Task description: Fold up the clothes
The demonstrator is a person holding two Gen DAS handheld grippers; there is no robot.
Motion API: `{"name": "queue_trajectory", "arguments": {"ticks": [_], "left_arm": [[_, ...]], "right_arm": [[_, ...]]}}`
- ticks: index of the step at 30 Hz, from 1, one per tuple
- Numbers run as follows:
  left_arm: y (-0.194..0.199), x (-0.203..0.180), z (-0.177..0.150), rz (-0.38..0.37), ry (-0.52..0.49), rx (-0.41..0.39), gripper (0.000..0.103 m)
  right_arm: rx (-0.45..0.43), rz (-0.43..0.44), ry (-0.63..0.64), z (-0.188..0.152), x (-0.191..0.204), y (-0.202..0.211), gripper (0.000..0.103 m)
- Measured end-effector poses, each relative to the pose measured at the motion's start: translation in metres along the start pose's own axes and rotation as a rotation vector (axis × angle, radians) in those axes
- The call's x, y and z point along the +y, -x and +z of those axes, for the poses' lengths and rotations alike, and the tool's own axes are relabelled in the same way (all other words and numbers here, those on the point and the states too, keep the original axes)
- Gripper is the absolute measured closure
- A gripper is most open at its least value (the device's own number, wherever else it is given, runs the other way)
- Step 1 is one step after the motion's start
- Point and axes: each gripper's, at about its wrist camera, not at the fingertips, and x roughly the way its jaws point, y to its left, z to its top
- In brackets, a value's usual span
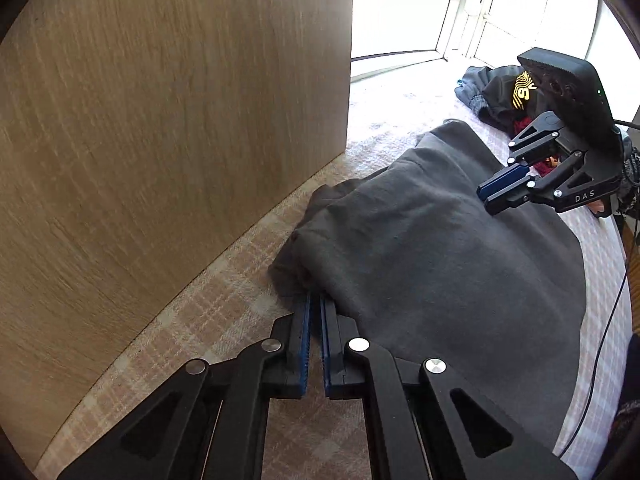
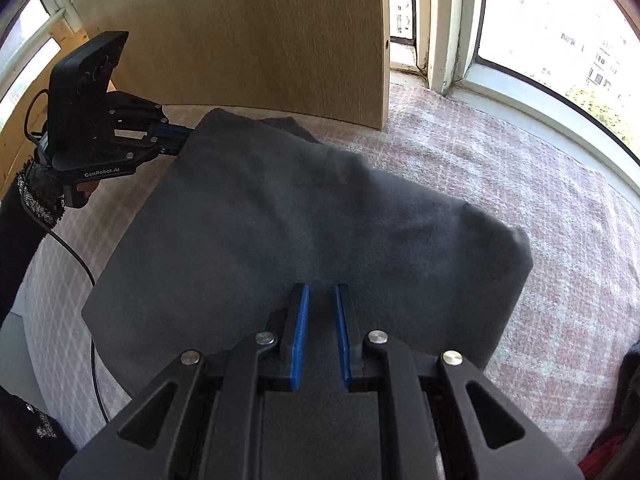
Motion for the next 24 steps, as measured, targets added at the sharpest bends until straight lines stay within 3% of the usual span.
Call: {"name": "queue_trajectory", "arguments": {"ticks": [4, 10, 14, 16, 18, 21, 23, 24], "left_arm": [[-0.005, 0.006, 0.005, -0.056, 0.012, -0.016, 0.102], [-0.008, 0.018, 0.010, 0.049, 0.070, -0.064, 0.099], [0.005, 0.022, 0.007, 0.059, 0.098, -0.116, 0.099], [0.008, 0.018, 0.003, 0.064, 0.073, -0.097, 0.099], [0.012, 0.014, -0.004, 0.025, 0.055, -0.062, 0.099], [0.017, 0.016, -0.014, -0.072, 0.135, -0.038, 0.091], [0.019, 0.023, -0.016, -0.107, 0.206, -0.034, 0.080], [0.020, 0.027, -0.014, -0.117, 0.237, -0.037, 0.077]], "right_arm": [[0.004, -0.008, 0.020, 0.003, 0.001, -0.003, 0.090], [-0.003, 0.010, 0.010, 0.009, -0.002, -0.007, 0.090], [-0.012, 0.005, 0.026, 0.008, -0.003, -0.004, 0.090], [-0.012, 0.009, 0.022, 0.010, -0.004, -0.003, 0.090], [-0.016, 0.015, 0.007, 0.004, -0.006, 0.010, 0.090], [-0.069, 0.025, -0.046, -0.005, -0.019, 0.039, 0.089], [-0.097, -0.025, -0.109, -0.010, -0.036, 0.042, 0.082], [-0.105, -0.046, -0.149, -0.009, -0.047, 0.047, 0.071]]}}
